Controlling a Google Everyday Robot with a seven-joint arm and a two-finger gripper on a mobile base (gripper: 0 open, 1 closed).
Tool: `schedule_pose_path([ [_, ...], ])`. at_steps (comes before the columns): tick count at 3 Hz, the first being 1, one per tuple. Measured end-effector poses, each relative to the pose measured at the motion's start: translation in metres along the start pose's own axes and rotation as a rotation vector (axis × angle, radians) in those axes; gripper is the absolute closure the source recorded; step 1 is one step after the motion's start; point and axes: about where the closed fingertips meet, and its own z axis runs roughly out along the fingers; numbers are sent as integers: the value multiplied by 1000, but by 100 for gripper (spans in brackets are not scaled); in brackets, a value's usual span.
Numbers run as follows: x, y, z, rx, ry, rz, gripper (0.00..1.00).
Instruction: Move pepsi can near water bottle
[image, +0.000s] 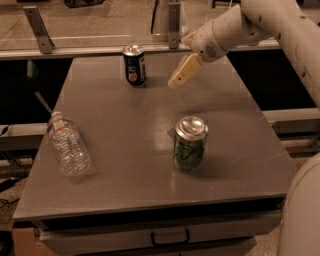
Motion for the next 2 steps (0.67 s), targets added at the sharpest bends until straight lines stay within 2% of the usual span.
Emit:
schedule_pose_path([
  [1,-21,-1,47,-69,-87,72,0],
  [2,-48,-1,76,-125,-182,125,0],
])
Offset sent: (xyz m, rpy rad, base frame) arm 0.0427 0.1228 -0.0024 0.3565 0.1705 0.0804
